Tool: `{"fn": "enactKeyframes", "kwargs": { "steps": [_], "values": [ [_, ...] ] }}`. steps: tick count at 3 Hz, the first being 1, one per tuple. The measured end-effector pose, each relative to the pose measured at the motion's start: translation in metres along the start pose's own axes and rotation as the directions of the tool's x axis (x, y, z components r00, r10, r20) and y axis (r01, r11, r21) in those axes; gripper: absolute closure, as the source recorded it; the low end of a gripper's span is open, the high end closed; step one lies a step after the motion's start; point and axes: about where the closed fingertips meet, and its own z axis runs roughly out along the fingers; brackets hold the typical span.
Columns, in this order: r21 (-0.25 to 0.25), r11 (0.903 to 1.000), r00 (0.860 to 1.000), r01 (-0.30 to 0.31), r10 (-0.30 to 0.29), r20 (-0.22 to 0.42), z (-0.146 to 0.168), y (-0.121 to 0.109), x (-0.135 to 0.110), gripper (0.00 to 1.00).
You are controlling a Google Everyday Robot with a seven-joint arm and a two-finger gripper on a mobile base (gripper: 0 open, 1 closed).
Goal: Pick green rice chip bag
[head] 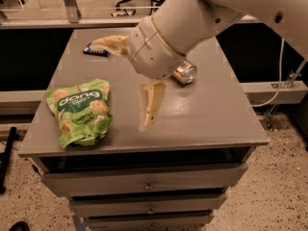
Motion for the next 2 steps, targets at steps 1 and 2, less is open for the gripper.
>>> {"fn": "enactKeyframes", "kwargs": {
  "steps": [1, 2],
  "values": [
    [0.08, 0.9806, 0.982, 0.179, -0.183, 0.05, 0.029, -0.034, -0.014, 0.0],
    [0.115, 0.9232, 0.922, 0.367, -0.377, 0.086, 0.059, -0.062, -0.022, 0.0]
  ]
}}
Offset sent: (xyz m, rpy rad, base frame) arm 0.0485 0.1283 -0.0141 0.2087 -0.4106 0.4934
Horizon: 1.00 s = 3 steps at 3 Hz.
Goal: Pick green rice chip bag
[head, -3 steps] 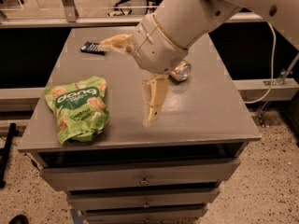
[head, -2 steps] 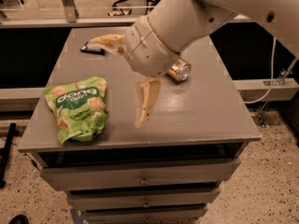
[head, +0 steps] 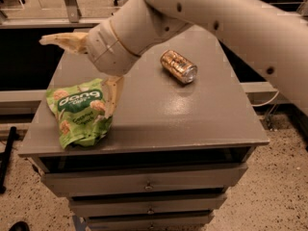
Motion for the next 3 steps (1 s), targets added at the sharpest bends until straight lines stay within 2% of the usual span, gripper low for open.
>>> {"fn": "enactKeyframes", "kwargs": {
  "steps": [1, 2, 3],
  "values": [
    [-0.018, 0.9905, 0.99, 0.136, -0.135, 0.043, 0.022, 0.0, 0.011, 0.0],
    [-0.052, 0.9752, 0.976, 0.215, -0.212, 0.057, 0.025, 0.011, 0.026, 0.0],
    [-0.074, 0.9623, 0.964, 0.262, -0.257, 0.068, 0.028, 0.019, 0.032, 0.0]
  ]
}}
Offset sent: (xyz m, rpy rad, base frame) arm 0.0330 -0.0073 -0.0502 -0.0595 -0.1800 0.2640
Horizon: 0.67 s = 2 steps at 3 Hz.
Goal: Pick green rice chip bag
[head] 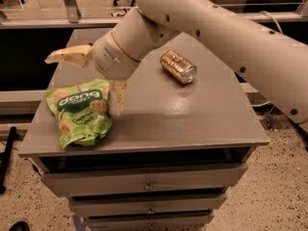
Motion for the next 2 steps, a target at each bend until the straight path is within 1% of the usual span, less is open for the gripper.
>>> {"fn": "enactKeyframes", "kwargs": {
  "steps": [1, 2],
  "values": [
    [-0.019, 0.9991, 0.999, 0.037, -0.037, 0.01, 0.013, 0.0, -0.003, 0.0],
    [-0.064, 0.9963, 0.998, 0.057, -0.058, -0.003, 0.028, 0.0, -0.006, 0.0]
  ]
}}
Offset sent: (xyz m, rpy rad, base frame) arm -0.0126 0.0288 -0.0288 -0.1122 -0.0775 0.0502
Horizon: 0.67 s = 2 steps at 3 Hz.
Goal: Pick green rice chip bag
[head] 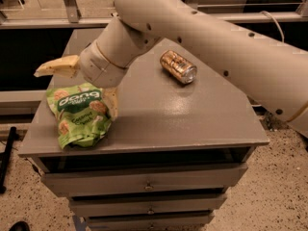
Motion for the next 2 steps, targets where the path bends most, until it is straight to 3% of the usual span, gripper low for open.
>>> {"fn": "enactKeyframes", "kwargs": {
  "steps": [1, 2],
  "values": [
    [-0.072, 0.9974, 0.999, 0.004, -0.007, -0.045, 0.0135, 0.0039, -0.0003, 0.0],
    [-0.153, 0.9882, 0.994, -0.01, -0.007, -0.111, 0.022, 0.0134, 0.0015, 0.18]
  ]
}}
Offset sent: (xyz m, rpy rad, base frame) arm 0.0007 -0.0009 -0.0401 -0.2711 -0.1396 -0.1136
